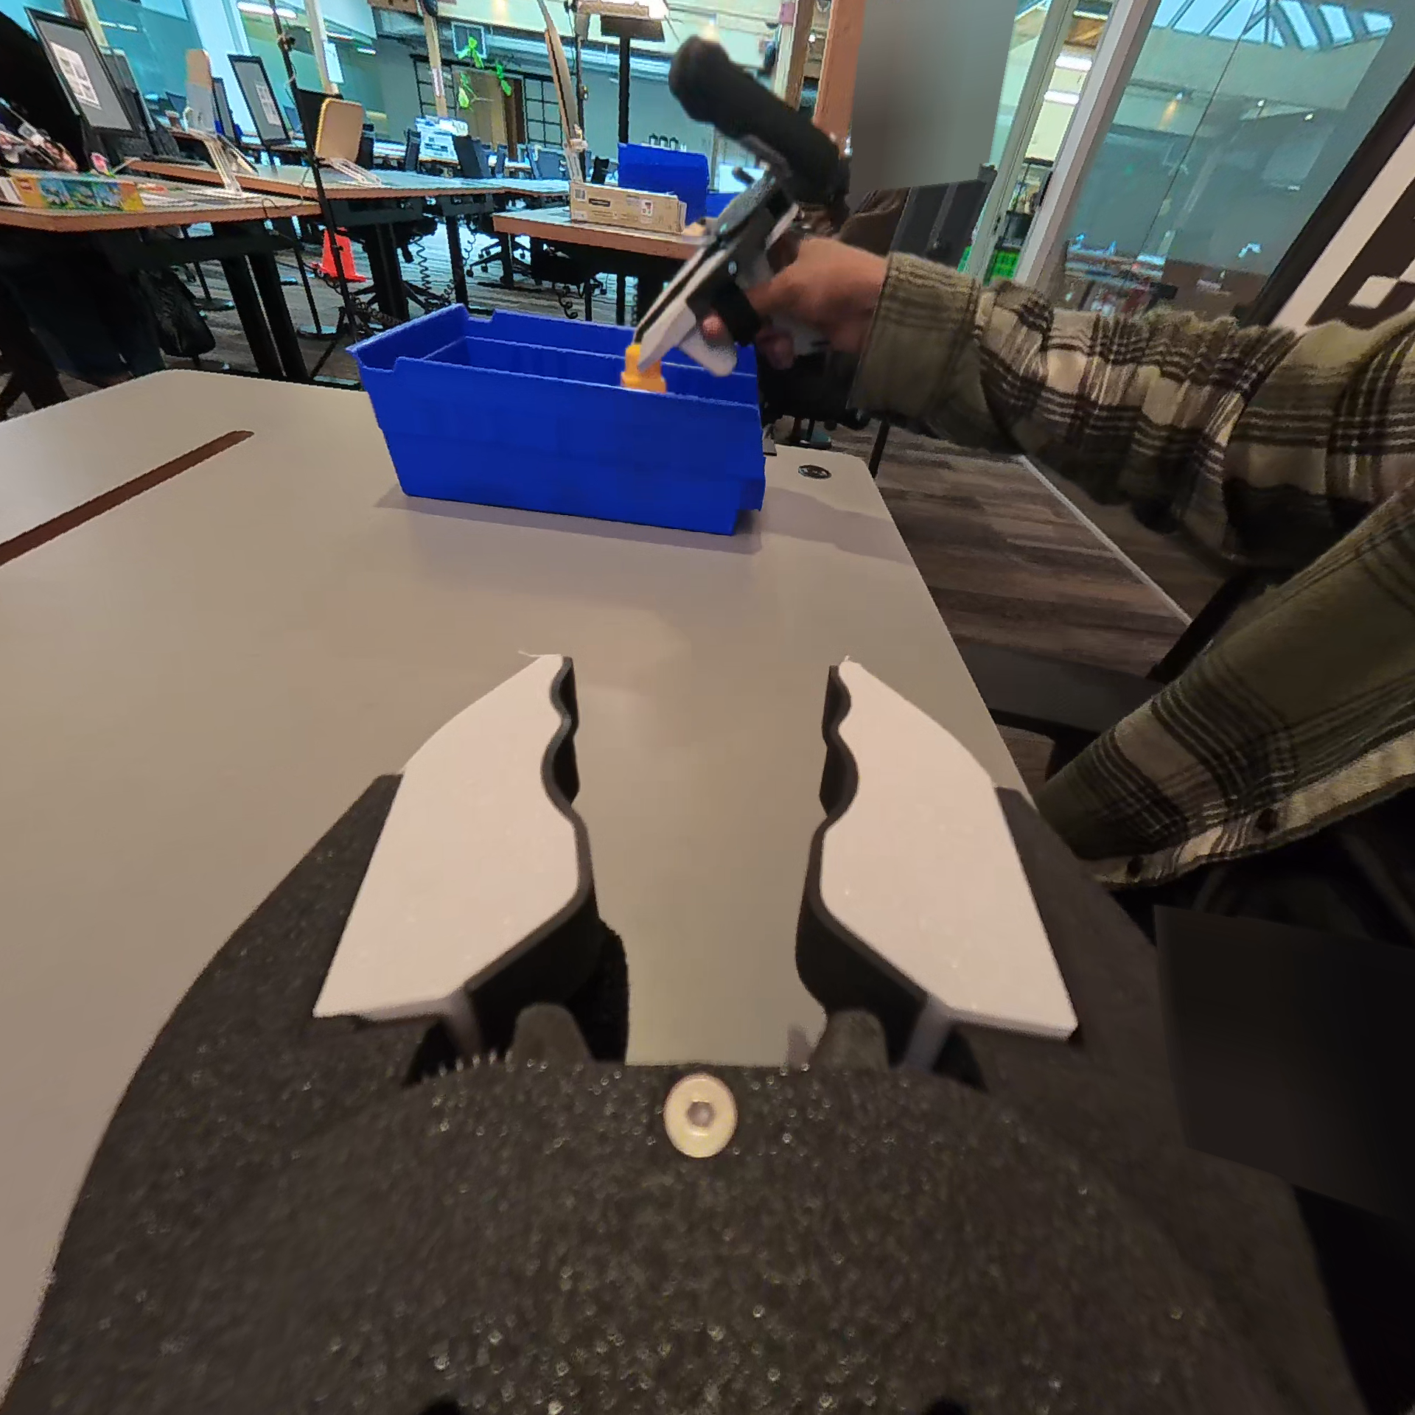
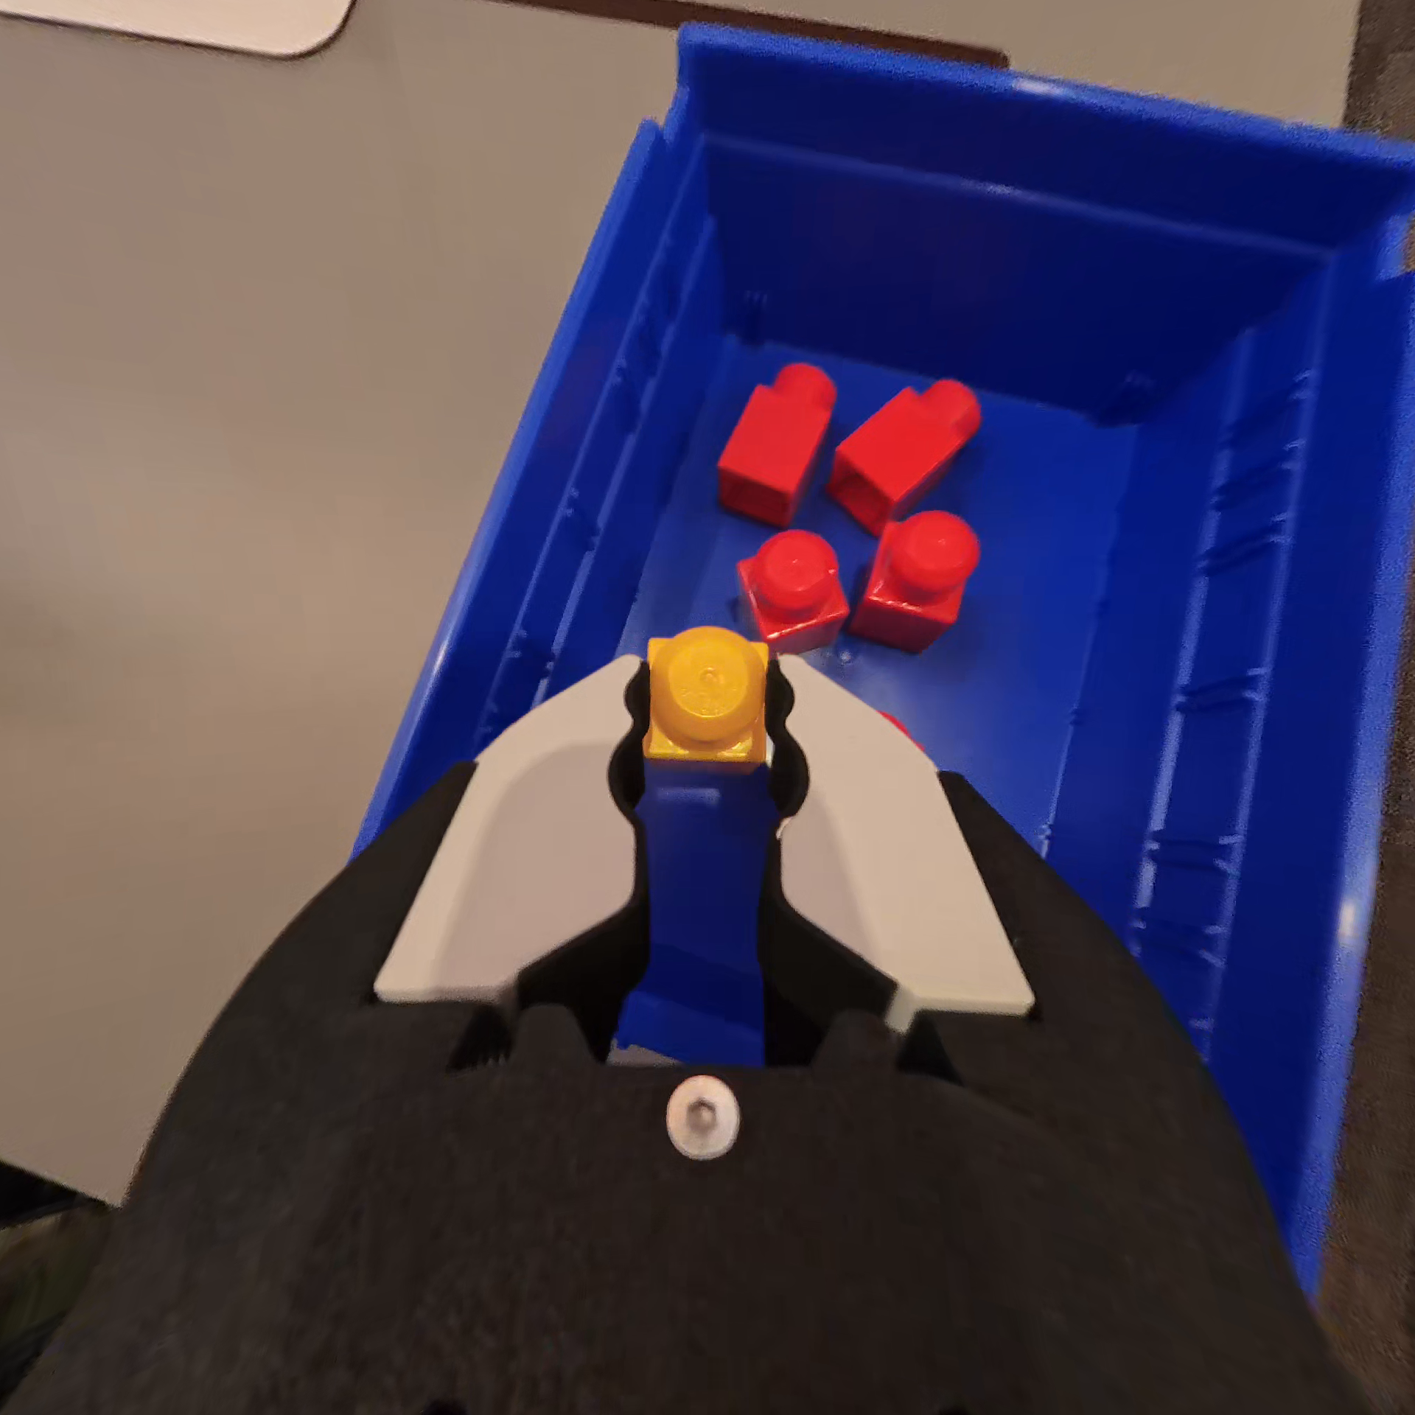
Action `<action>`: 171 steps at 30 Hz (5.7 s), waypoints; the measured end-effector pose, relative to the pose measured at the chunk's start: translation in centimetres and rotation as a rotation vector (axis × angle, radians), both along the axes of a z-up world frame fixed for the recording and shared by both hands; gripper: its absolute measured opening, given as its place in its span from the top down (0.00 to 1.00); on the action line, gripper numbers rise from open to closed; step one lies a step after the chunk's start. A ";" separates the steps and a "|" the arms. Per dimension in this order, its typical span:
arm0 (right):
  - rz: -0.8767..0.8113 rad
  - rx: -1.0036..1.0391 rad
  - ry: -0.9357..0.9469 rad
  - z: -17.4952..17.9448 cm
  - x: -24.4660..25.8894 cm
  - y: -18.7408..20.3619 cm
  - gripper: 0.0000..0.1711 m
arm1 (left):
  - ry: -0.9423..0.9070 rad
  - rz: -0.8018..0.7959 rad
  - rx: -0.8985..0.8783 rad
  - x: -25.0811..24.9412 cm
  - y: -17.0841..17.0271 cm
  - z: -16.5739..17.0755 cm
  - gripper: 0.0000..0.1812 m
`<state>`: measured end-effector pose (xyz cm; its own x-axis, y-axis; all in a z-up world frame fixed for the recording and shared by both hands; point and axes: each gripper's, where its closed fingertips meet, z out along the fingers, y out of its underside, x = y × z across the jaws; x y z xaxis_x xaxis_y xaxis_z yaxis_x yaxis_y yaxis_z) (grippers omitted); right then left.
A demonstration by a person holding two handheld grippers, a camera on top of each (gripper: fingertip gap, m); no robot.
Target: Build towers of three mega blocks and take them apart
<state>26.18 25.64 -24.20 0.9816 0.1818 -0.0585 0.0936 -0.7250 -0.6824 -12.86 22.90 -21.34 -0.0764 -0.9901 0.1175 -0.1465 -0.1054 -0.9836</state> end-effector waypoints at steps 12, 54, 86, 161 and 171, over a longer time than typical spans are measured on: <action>-0.028 0.035 -0.046 0.0 0.6 -0.4 0.62 | -0.006 0.039 -0.016 -0.3 0.9 -0.1 0.67; 0.558 0.568 0.333 9.0 -28.4 -6.4 0.62 | 0.708 1.403 -0.251 -46.8 14.7 -6.5 0.62; 0.620 0.588 0.346 8.9 -29.3 -7.2 0.67 | 0.535 1.344 -0.398 -46.7 17.2 -7.5 0.78; -0.318 0.048 -0.064 -1.8 8.6 3.6 0.79 | 0.370 0.028 0.011 -0.3 1.6 -4.3 0.78; 0.080 0.378 -0.008 9.9 -2.9 4.7 0.57 | 0.366 0.032 0.000 -0.5 1.7 -4.2 0.78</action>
<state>23.24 30.38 -14.29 0.9637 0.2647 0.0347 0.1456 -0.4122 -0.8994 -13.33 24.64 -25.54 0.0015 -0.9913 0.1313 -0.4853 -0.1156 -0.8667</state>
